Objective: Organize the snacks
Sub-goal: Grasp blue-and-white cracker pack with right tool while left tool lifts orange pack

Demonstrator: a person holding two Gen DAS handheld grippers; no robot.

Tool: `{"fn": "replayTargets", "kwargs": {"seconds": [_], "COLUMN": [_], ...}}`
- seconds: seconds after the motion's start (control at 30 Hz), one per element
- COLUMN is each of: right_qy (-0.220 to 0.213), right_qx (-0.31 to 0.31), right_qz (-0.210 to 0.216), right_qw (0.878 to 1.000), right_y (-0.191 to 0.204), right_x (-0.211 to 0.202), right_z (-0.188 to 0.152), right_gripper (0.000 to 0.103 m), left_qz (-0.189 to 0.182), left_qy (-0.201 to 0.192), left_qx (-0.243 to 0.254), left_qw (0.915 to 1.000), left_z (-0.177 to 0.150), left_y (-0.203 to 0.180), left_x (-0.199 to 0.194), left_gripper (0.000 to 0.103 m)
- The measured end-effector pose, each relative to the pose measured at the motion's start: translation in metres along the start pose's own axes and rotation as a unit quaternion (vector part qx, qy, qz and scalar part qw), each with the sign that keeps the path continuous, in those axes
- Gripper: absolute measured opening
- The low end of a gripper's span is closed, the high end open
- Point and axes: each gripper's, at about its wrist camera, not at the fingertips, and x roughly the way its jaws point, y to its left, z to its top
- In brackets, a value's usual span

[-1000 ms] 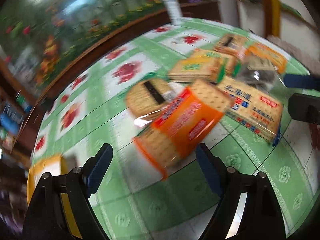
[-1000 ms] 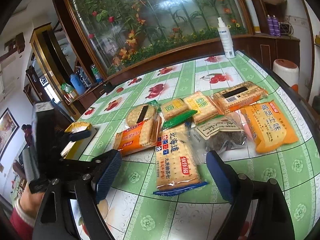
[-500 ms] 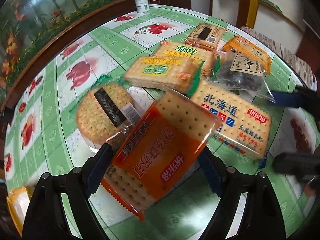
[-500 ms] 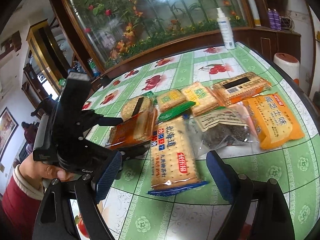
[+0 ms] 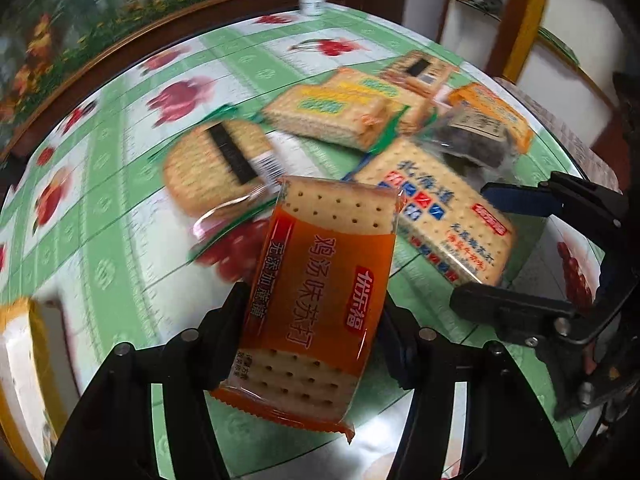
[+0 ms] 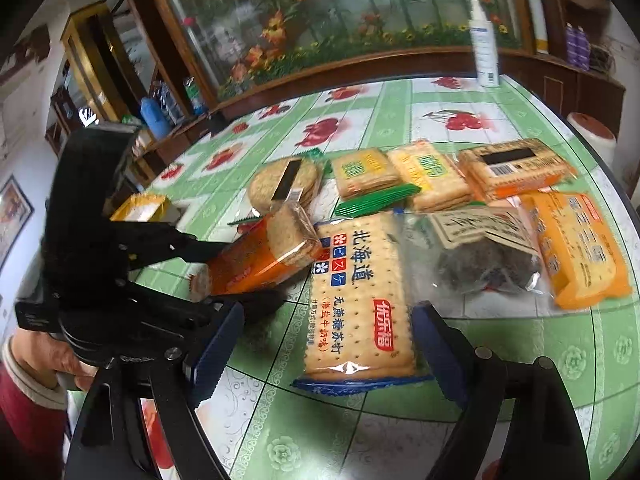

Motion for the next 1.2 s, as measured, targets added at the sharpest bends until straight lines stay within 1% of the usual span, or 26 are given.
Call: {"fn": "replayTargets", "kwargs": {"seconds": [0.1, 0.17, 0.2, 0.3, 0.33, 0.4, 0.43, 0.5, 0.53, 0.6, 0.63, 0.7, 0.77, 0.8, 0.93, 0.97, 1.0, 1.03, 1.07, 1.1, 1.17, 1.2], "right_qy": [0.024, 0.034, 0.040, 0.041, 0.041, 0.048, 0.051, 0.056, 0.058, 0.057, 0.054, 0.048, 0.043, 0.038, 0.005, -0.002, -0.007, -0.009, -0.010, -0.010, -0.011, -0.005], "right_qx": [-0.024, -0.030, -0.032, -0.035, -0.035, -0.046, -0.051, -0.061, -0.064, -0.066, -0.061, -0.041, -0.036, -0.033, -0.026, -0.023, -0.019, -0.017, -0.012, -0.009, -0.011, -0.012], "right_qz": [-0.013, -0.018, -0.021, -0.034, -0.039, -0.052, -0.055, -0.065, -0.067, -0.071, -0.072, -0.055, -0.057, -0.050, -0.012, 0.001, 0.013, 0.021, 0.034, 0.043, 0.039, 0.038], "right_qw": [0.999, 0.999, 0.998, 0.998, 0.998, 0.996, 0.996, 0.994, 0.994, 0.994, 0.994, 0.996, 0.997, 0.997, 1.000, 1.000, 1.000, 1.000, 0.999, 0.999, 0.999, 0.999], "right_y": [0.009, 0.011, 0.012, 0.013, 0.014, 0.017, 0.018, 0.024, 0.025, 0.027, 0.026, 0.021, 0.020, 0.020, 0.031, 0.034, 0.037, 0.039, 0.040, 0.040, 0.042, 0.043], "right_x": [0.012, 0.017, 0.020, 0.025, 0.026, 0.033, 0.036, 0.043, 0.045, 0.044, 0.041, 0.034, 0.030, 0.026, 0.004, -0.001, -0.005, -0.008, -0.011, -0.013, -0.015, -0.014], "right_z": [0.002, 0.003, 0.003, 0.008, 0.008, 0.013, 0.015, 0.018, 0.019, 0.018, 0.017, 0.015, 0.012, 0.012, 0.011, 0.011, 0.010, 0.010, 0.010, 0.009, 0.008, 0.007], "right_gripper": [0.078, 0.067, 0.065, 0.065, 0.067, 0.078, 0.085, 0.087, 0.085, 0.077, 0.066, 0.063, 0.062, 0.062, 0.059, 0.058, 0.053, 0.041, 0.037, 0.037, 0.037, 0.038], "left_qz": [0.015, 0.016, 0.016, 0.018, 0.016, 0.019, 0.022, 0.020, 0.017, 0.018, 0.020, 0.033, 0.055, 0.062, 0.089, 0.104, 0.110, 0.111, 0.110, 0.109, 0.108, 0.106], "left_qy": [-0.003, -0.009, -0.011, -0.018, -0.019, -0.021, -0.022, -0.026, -0.030, -0.042, -0.050, -0.063, -0.077, -0.083, -0.109, -0.114, -0.117, -0.120, -0.119, -0.120, -0.116, -0.114], "left_qx": [-0.028, -0.045, -0.051, -0.072, -0.080, -0.097, -0.107, -0.121, -0.134, -0.154, -0.162, -0.175, -0.181, -0.185, -0.206, -0.207, -0.209, -0.211, -0.216, -0.219, -0.225, -0.228], "left_qw": [0.9995, 0.9988, 0.9985, 0.9971, 0.9965, 0.9949, 0.9938, 0.9921, 0.9904, 0.9870, 0.9853, 0.9821, 0.9790, 0.9773, 0.9684, 0.9660, 0.9648, 0.9638, 0.9628, 0.9622, 0.9615, 0.9612], "left_z": [-0.009, -0.019, -0.023, -0.037, -0.040, -0.047, -0.051, -0.057, -0.062, -0.071, -0.076, -0.087, -0.095, -0.097, -0.107, -0.108, -0.110, -0.111, -0.112, -0.113, -0.114, -0.115], "left_y": [0.009, 0.011, 0.012, 0.012, 0.012, 0.014, 0.015, 0.016, 0.018, 0.018, 0.017, 0.014, 0.012, 0.012, 0.018, 0.020, 0.022, 0.024, 0.027, 0.029, 0.032, 0.034], "left_x": [-0.004, -0.007, -0.009, -0.017, -0.019, -0.022, -0.024, -0.028, -0.031, -0.039, -0.044, -0.054, -0.065, -0.070, -0.090, -0.094, -0.096, -0.098, -0.098, -0.098, -0.094, -0.092], "left_gripper": [0.058, 0.058, 0.057, 0.057, 0.057, 0.057, 0.057, 0.057, 0.057, 0.055, 0.055, 0.053, 0.052, 0.050, 0.049, 0.049, 0.049, 0.049, 0.049, 0.049, 0.049, 0.049]}}
